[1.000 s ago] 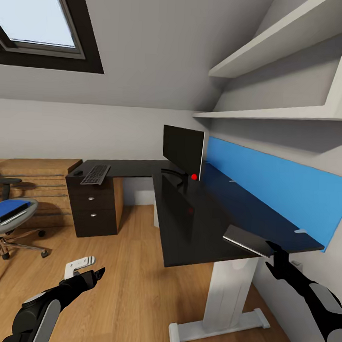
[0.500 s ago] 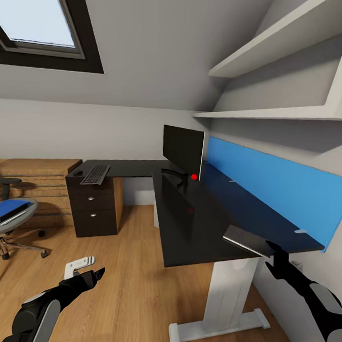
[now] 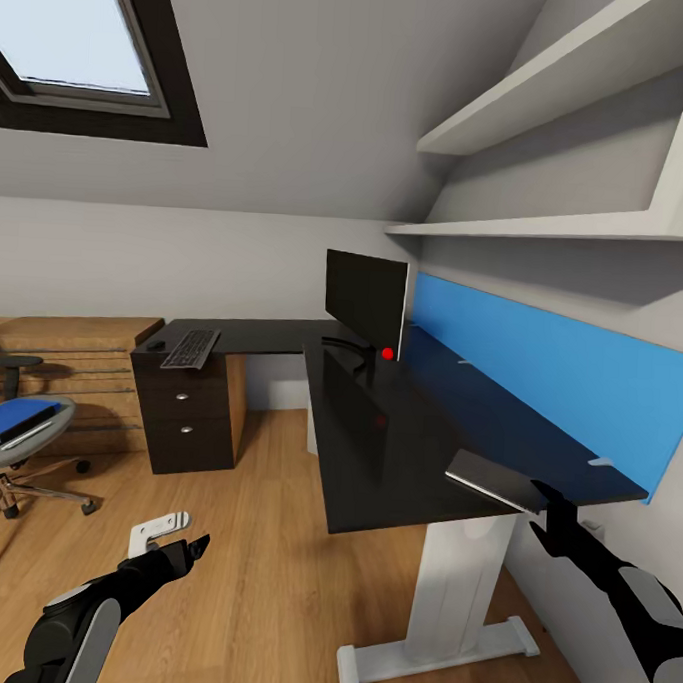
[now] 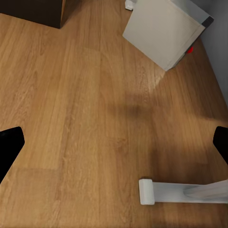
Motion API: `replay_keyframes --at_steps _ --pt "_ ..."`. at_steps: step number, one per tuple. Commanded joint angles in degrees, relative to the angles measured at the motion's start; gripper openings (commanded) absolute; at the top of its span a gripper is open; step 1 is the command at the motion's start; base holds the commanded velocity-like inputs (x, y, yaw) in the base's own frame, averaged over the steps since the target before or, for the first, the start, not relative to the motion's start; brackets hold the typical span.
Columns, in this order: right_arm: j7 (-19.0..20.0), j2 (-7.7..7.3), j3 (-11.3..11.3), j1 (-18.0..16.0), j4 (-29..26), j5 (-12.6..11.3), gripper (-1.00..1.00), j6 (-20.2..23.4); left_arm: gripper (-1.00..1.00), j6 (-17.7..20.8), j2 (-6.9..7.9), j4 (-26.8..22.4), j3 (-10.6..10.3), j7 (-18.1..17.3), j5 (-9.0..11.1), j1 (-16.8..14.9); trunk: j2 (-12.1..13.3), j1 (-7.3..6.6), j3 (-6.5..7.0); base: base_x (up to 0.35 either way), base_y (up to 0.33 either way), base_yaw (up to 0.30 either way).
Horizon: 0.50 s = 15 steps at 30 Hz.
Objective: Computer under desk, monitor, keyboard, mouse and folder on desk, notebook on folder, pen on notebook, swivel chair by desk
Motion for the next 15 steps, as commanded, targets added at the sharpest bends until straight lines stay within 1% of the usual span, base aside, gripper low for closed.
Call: replay_keyframes --at_steps 1,15 --pt "0.2 0.03 -0.2 0.0 0.0 -0.2 1.0 0.4 1.0 0.3 -0.05 -0.1 0.1 0.2 0.5 0.0 0.0 -0.01 -0.06 0.0 0.0 0.0" --pt "0.3 0.28 -0.2 0.0 0.0 0.0 1.0 0.3 1.0 0.3 -0.02 -0.1 0.1 0.2 0.5 0.0 0.0 -0.01 -0.06 0.0 0.0 0.0"
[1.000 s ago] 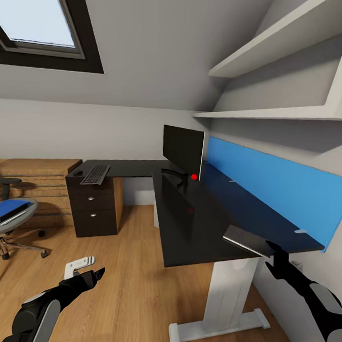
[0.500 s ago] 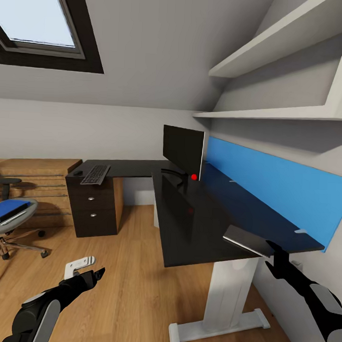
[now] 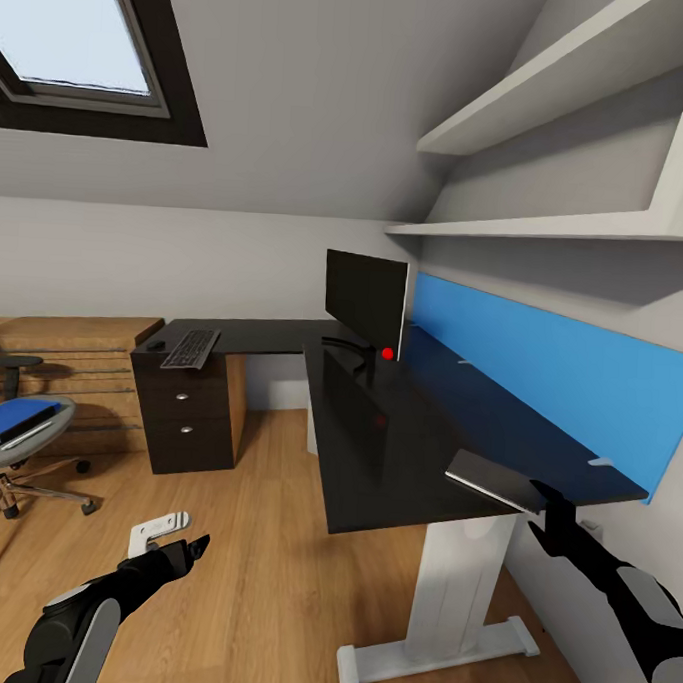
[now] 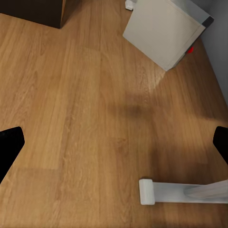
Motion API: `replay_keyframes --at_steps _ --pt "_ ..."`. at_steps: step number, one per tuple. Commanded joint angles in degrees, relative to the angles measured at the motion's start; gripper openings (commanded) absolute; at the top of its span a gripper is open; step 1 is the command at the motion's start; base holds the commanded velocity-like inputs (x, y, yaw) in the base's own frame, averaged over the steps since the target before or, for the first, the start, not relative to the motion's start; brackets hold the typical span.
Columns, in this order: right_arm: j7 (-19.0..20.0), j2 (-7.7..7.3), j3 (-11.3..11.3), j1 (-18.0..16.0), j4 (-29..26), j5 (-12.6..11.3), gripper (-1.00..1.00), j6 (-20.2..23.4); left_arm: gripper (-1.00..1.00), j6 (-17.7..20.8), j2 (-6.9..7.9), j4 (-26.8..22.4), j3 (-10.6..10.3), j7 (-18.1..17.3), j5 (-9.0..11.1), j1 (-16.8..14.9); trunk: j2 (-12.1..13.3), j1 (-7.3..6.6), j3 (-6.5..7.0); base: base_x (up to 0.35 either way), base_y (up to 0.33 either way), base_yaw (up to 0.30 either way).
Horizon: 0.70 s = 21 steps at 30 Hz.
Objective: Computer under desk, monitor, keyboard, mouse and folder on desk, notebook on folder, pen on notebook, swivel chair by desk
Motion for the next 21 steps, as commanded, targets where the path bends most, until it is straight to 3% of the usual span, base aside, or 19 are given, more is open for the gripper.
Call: replay_keyframes --at_steps 1,5,6,21 --pt "0.1 0.02 -0.2 0.0 0.0 -0.1 1.0 0.4 1.0 0.3 -0.05 -0.1 0.1 0.2 0.5 0.0 0.0 -0.01 -0.06 0.0 0.0 0.0" --pt "0.1 0.02 -0.2 0.0 0.1 -0.1 1.0 0.4 1.0 0.4 -0.07 -0.1 0.1 0.2 0.5 0.0 0.0 -0.01 -0.06 0.0 0.0 0.0" --pt "0.1 0.02 -0.2 0.0 0.1 -0.1 -1.0 0.4 1.0 0.4 -0.07 -0.1 0.1 0.2 0.5 0.0 0.0 -0.01 -0.06 0.0 0.0 0.0" --pt "0.2 0.02 -0.2 0.0 0.0 -0.1 -1.0 0.4 1.0 0.4 -0.08 -0.1 0.1 0.2 0.5 0.0 0.0 -0.01 -0.06 0.0 0.0 0.0"
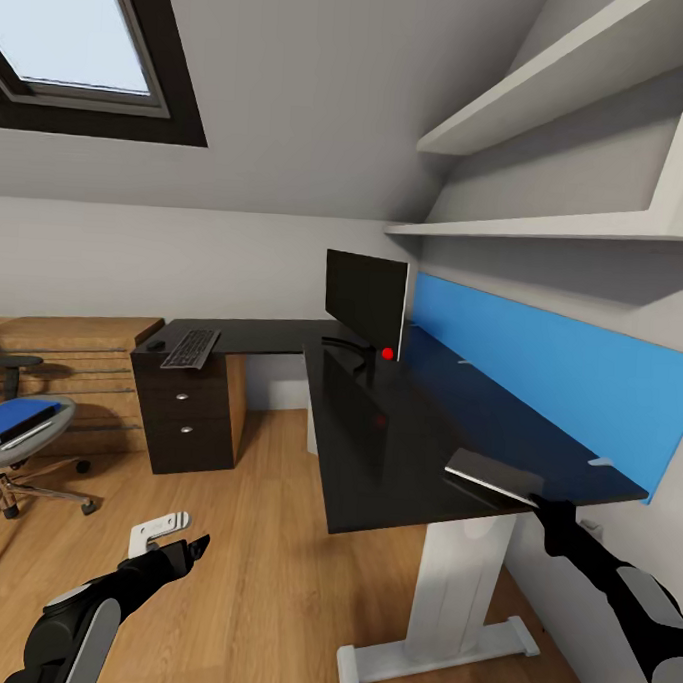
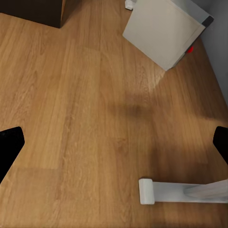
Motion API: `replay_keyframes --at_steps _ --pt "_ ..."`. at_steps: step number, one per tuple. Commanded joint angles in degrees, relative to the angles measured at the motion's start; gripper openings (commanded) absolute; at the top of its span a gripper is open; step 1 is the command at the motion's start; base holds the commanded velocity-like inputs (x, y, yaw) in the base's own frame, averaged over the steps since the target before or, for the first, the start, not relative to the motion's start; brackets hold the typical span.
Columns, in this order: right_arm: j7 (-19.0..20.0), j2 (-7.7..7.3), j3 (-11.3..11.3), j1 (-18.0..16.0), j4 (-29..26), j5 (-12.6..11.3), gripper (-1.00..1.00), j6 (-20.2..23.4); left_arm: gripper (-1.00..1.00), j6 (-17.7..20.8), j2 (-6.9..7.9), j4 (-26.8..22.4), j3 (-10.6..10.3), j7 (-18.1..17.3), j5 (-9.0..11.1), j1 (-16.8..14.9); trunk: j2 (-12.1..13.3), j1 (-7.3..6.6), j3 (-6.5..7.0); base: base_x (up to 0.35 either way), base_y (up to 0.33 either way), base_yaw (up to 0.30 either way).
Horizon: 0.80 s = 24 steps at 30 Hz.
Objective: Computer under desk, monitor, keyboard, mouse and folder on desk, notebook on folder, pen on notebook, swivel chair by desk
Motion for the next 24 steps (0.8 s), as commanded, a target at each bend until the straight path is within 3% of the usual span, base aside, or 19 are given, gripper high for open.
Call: replay_keyframes --at_steps 1,18,24 --pt "0.0 0.02 -0.2 0.0 0.0 -0.1 -1.0 0.4 1.0 0.3 -0.05 -0.1 0.1 0.2 0.5 0.0 0.0 -0.01 -0.06 0.0 0.0 0.0" --pt "2.2 0.37 0.0 0.0 -2.8 -0.1 -1.0 0.3 1.0 0.4 -0.05 0.0 0.0 0.2 0.5 0.0 6.0 -3.3 2.63 0.0 0.0 0.0" --pt "2.6 0.46 3.4 0.0 -4.3 -0.1 -1.0 0.3 1.0 0.4 -0.05 0.1 0.0 0.2 0.5 0.0 8.4 -4.62 3.71 0.0 0.0 0.0"
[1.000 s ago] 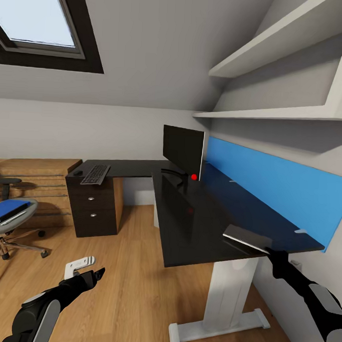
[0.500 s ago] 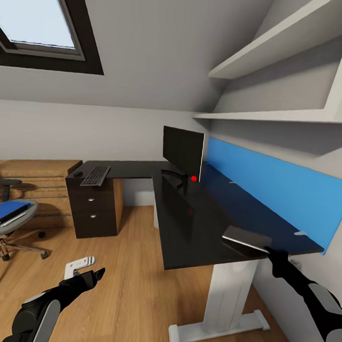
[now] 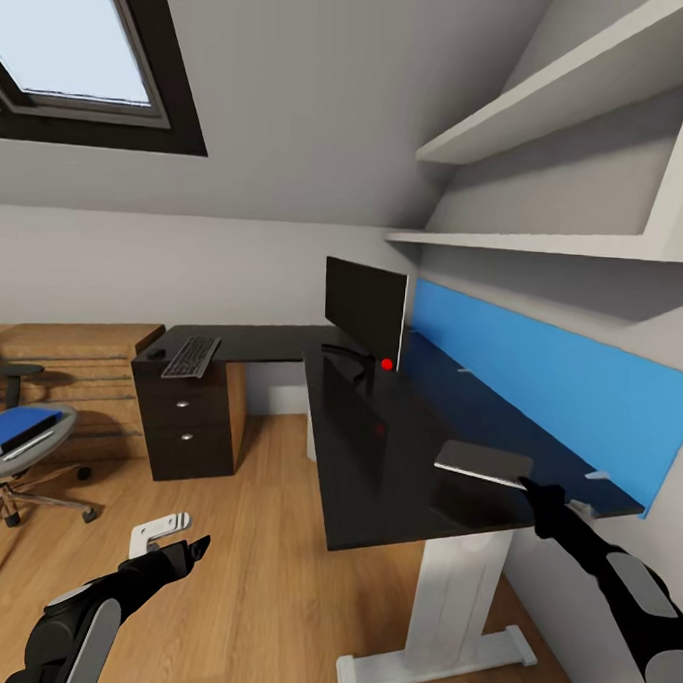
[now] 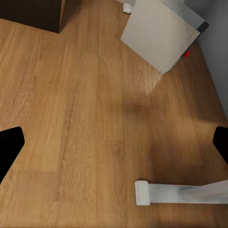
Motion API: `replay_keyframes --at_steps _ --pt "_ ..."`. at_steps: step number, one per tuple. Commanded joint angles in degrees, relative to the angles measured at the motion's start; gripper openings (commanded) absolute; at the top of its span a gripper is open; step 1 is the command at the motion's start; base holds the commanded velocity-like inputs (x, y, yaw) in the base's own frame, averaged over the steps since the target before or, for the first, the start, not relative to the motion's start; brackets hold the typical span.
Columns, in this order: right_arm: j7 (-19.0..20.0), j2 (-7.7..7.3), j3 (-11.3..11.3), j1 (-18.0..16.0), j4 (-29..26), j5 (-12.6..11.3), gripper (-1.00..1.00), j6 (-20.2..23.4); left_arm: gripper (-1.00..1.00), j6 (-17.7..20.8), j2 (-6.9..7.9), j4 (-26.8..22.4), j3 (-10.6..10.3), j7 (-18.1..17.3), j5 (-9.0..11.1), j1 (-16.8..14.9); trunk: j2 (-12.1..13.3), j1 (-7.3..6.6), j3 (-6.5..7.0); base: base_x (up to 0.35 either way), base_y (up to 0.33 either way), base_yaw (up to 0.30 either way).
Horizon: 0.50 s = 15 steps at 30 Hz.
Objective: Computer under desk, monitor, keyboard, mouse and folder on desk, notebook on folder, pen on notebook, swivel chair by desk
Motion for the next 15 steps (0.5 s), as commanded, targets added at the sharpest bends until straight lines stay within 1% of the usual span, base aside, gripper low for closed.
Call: replay_keyframes --at_steps 1,2,4,5,10,11,13,14,15 --pt "0.4 0.01 0.2 0.0 0.0 -0.3 -1.0 0.4 1.0 0.3 -0.05 -0.1 0.1 0.2 0.5 0.0 0.4 -0.23 0.12 0.0 0.0 0.0" --pt "0.9 0.04 0.8 0.0 -0.3 -0.3 -1.0 0.4 1.0 0.3 -0.05 0.0 0.1 0.2 0.5 0.0 0.8 -0.45 0.3 0.0 0.0 0.0" --pt "1.6 0.12 1.5 0.0 -1.3 -0.3 -1.0 0.4 1.0 0.3 -0.05 0.0 0.1 0.2 0.5 0.0 1.6 -0.89 0.66 0.0 0.0 0.0" --pt "1.7 0.27 1.7 0.0 -1.8 -0.3 -1.0 0.4 1.0 0.3 -0.05 0.0 0.1 0.2 0.4 0.0 1.6 -0.89 0.66 0.0 0.0 0.0" --pt "2.3 3.07 2.0 0.0 -5.7 -0.2 -1.0 0.4 1.0 0.4 -0.1 0.0 0.1 0.2 0.4 0.0 1.6 -0.89 0.66 0.0 0.0 0.0" --pt "2.4 3.84 2.1 0.0 -6.6 -0.2 -1.0 0.4 1.0 0.4 -0.12 0.8 0.1 0.2 0.4 0.0 1.6 -0.89 0.66 0.0 0.0 0.0" --pt "2.4 4.21 2.2 0.0 -6.9 -0.2 -1.0 0.3 1.0 0.3 -0.13 2.1 0.1 0.2 0.4 0.0 1.6 -0.89 0.66 0.0 0.0 0.0" --pt "2.4 5.08 2.6 0.0 -7.4 -0.1 -1.0 0.1 1.0 0.1 -0.13 4.1 0.0 0.2 0.4 0.0 1.6 -0.89 0.66 0.0 0.0 0.0" --pt "2.4 5.45 2.8 0.1 -7.6 -0.1 -1.0 0.1 1.0 0.1 -0.13 4.7 0.0 0.2 0.4 0.1 1.6 -0.89 0.66 0.0 0.0 0.0"
